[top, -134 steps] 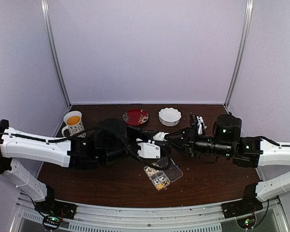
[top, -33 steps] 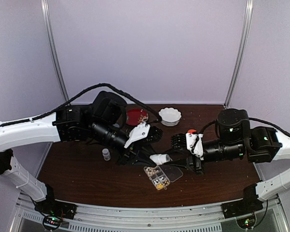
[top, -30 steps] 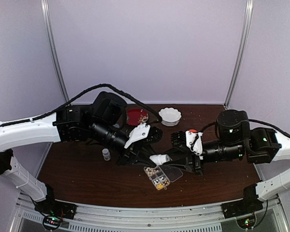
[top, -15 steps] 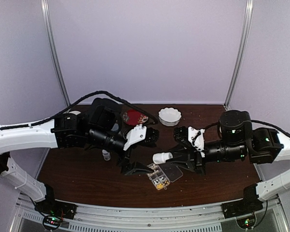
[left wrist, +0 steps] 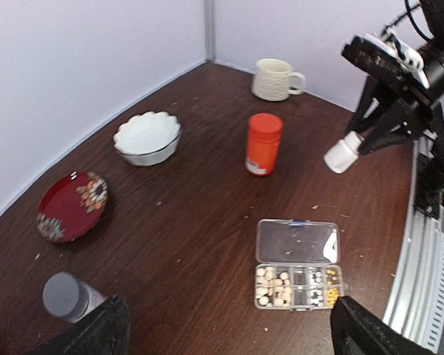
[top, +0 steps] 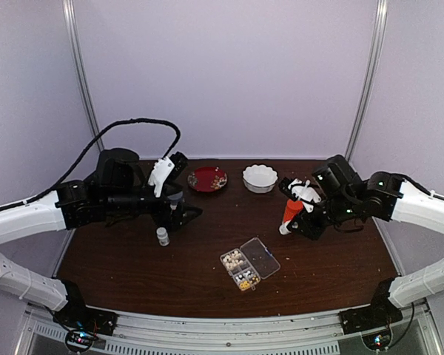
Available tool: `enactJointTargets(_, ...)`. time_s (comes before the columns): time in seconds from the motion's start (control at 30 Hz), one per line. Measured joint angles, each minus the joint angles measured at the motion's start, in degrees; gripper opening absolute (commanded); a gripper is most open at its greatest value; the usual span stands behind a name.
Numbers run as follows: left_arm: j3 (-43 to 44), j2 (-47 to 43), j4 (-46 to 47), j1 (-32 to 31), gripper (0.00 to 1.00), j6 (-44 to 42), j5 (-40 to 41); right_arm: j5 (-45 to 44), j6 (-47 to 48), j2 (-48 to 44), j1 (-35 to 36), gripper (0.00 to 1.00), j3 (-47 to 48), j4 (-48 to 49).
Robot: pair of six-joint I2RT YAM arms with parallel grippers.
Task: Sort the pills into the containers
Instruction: Pass from the left arm to the right, then place the pill bottle at the center of the board.
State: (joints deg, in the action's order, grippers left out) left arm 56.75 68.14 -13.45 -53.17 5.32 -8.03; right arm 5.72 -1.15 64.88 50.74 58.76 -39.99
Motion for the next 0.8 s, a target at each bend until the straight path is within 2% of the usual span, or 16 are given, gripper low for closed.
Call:
enactJointTargets(0.17,-6.9,-6.8,1.7,1.6,0.98,6.1,12.0,0.1,-2.7,4.7,-8.7,0.02,-2.3,-4.1)
enactJointTargets(0.27,-9.9,-11.3,2.7,1.6,0.98,7.3,17.6,-0.6,-3.5,5.1,-11.1,0.03,-3.3,-4.1)
enactJointTargets(0.47,-14.6,-19.8,3.3,1.7,0.98,10.4,30.2,-1.8,-3.6,11.7,-11.7,0.02,-3.1,-1.4)
enactJointTargets(0.63,-17.1,-24.6,3.0,1.7,0.98,11.0,36.9,-2.0,-3.5,17.9,-11.7,0.07,-3.1,0.1)
enactJointTargets(0.8,-17.3,-25.6,2.6,1.7,0.98,11.0,40.1,-1.9,-3.6,19.5,-11.7,0.15,-3.1,3.0)
